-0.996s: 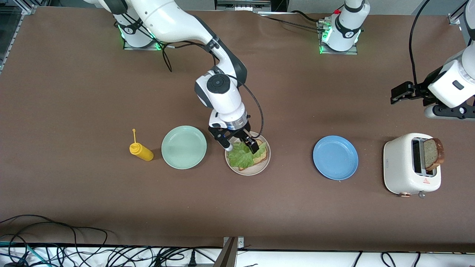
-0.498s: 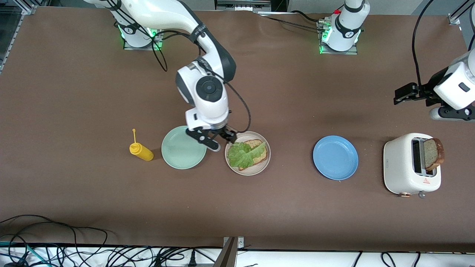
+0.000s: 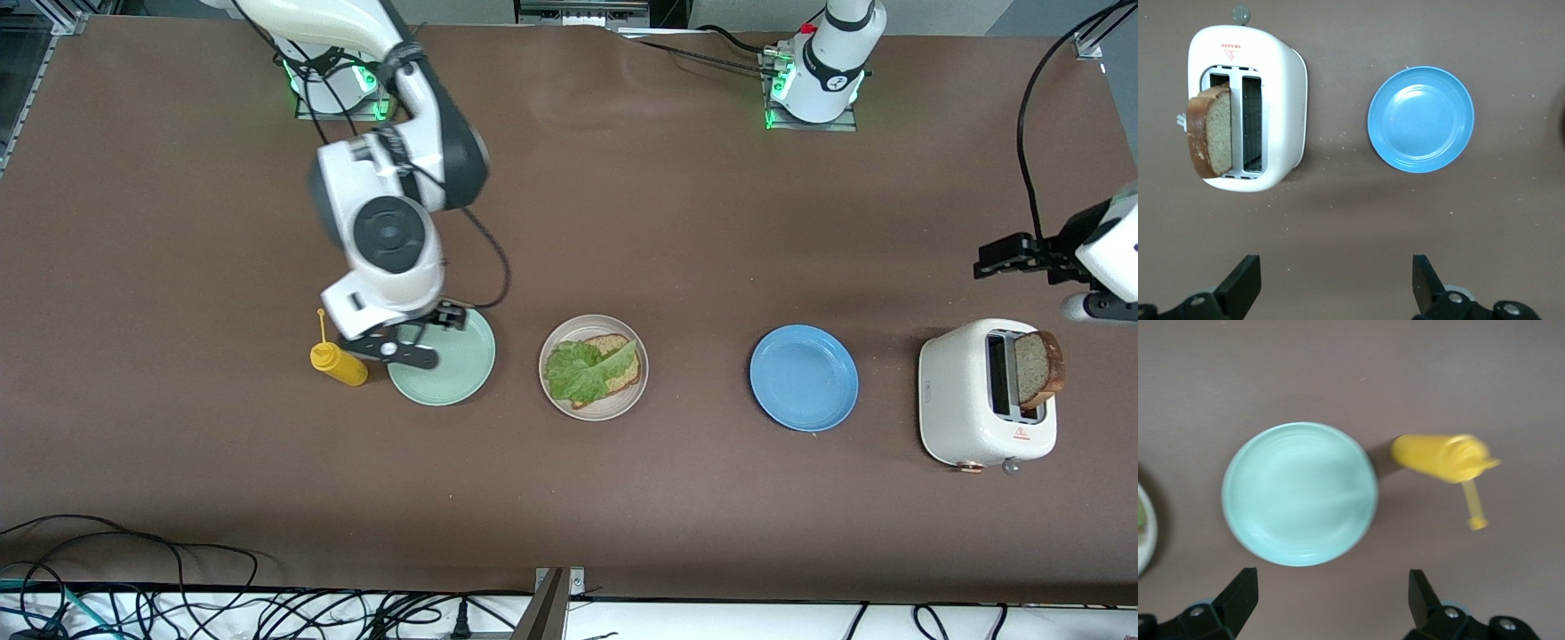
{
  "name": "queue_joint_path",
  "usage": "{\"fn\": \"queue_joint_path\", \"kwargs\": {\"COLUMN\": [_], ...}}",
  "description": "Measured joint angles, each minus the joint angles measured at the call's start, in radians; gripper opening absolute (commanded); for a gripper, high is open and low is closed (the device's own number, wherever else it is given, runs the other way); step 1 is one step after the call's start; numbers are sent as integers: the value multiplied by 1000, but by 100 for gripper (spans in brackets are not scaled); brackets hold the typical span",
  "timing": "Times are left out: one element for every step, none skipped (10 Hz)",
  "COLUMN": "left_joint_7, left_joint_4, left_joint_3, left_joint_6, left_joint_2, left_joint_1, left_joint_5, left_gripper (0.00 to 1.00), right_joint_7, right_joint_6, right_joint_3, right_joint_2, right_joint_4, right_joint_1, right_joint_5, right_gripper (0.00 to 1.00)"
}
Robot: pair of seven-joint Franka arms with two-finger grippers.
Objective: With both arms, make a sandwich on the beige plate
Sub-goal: 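Move the right gripper back toward the yellow bottle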
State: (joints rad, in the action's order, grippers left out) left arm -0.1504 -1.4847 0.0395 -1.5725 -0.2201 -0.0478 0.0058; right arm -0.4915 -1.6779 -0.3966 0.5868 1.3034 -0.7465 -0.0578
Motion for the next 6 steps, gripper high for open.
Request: {"fn": "queue_joint_path", "kwargs": {"left_joint_7": [-14, -24, -33, -37, -41, -43], "left_joint_4": [0, 1, 1, 2, 4, 6], "left_joint_3": [1, 2, 2, 2, 2, 2], "left_joint_6": [-17, -38, -51, -58, -59, -59], "left_joint_2": [-16, -33, -46, -54, -58, -62], "left_joint_1": [-6, -10, -14, -22, -27, -29], "left_joint_5": [19, 45, 57, 59, 59, 59], "left_gripper": [100, 100, 100, 100, 100, 100], "right_joint_7": [125, 253, 376, 484, 584, 690], "right_joint_6": [13, 17, 16, 14, 9, -7], "right_joint_3": [-37, -55, -61, -63, -63, -63], "right_joint_2": [-23, -56, -98, -144, -190, -232], "right_joint_4": [26, 67, 125, 187, 247, 303], "right_joint_1": [23, 63, 115, 170, 224, 271], "right_joint_5": [-29, -47, -53, -56, -58, -63], "right_gripper": [100, 100, 100, 100, 100, 100]}}
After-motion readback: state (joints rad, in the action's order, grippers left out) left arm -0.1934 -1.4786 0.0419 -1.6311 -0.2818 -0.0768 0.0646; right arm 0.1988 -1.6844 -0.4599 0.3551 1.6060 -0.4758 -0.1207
